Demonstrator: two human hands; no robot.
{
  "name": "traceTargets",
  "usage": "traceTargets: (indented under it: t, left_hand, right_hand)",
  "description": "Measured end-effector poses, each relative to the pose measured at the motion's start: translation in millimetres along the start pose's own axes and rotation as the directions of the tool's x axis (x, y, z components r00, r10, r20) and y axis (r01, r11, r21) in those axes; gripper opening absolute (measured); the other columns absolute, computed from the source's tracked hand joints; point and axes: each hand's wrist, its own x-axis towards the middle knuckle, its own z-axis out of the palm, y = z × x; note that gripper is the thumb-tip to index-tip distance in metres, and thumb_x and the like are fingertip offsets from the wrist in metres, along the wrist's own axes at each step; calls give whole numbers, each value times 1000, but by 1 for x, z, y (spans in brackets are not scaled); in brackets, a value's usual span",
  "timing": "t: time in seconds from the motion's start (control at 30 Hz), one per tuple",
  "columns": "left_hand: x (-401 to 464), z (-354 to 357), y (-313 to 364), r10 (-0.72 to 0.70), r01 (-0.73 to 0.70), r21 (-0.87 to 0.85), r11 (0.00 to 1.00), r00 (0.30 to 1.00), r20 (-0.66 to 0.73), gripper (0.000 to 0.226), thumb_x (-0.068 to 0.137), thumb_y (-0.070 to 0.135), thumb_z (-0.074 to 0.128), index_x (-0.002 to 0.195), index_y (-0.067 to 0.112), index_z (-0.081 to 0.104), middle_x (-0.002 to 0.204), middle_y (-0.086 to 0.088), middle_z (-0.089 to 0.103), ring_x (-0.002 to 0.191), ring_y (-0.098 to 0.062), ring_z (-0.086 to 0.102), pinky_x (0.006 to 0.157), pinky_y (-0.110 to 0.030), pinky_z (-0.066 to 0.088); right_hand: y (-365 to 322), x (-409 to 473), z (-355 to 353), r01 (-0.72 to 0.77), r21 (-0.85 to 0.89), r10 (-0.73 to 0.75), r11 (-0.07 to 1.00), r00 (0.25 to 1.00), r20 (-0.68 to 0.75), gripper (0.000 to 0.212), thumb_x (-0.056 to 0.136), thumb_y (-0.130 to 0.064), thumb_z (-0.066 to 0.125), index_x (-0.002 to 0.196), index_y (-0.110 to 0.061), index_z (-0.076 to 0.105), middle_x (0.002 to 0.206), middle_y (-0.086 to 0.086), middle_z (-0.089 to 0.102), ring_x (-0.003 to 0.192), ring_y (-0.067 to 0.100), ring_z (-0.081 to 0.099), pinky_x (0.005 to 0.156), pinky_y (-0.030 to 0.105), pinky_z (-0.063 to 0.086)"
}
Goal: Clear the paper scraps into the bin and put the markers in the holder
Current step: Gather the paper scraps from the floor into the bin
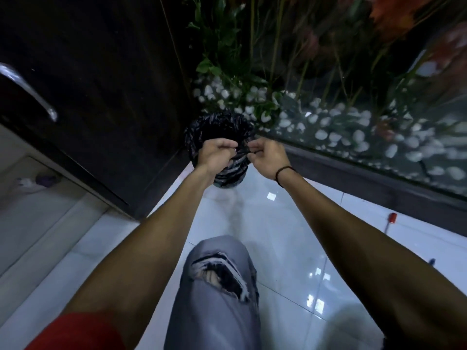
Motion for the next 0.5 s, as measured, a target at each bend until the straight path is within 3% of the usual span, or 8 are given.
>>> traceTargets:
  t: [0.17,0.33,0.5]
  left_hand:
    - [-53,-14,25,49,-53,-75,996,997,-54,15,87,8,72,99,15,75,90,2,75,84,-8,70,71,-22,58]
    - [-93,-64,71,177,-191,-58,980,968,-179,24,88,1,64,92,20,76,92,-2,76,87,-14,69,77,-34,59]
    - [-143,-148,141,334,-380,-41,924,855,-397,23,89,4,64,95,23,76,97,-2,77,96,-13,72,83,-37,61]
  right_hand:
    - [-41,-27,-19,81,64,-81,995,997,-10,32,89,-19,65,121,-16,66,113,0,72,102,13,67,98,31,52]
    - [-130,-35,-20,270,177,-271,946,962,-22,32,90,-16,65,122,-18,66,109,-4,71,91,7,65,93,24,53]
    - [-256,-49,-15,497,265,-507,826,861,-33,29,89,-19,63,117,-23,69,105,-7,73,96,4,67,92,22,53]
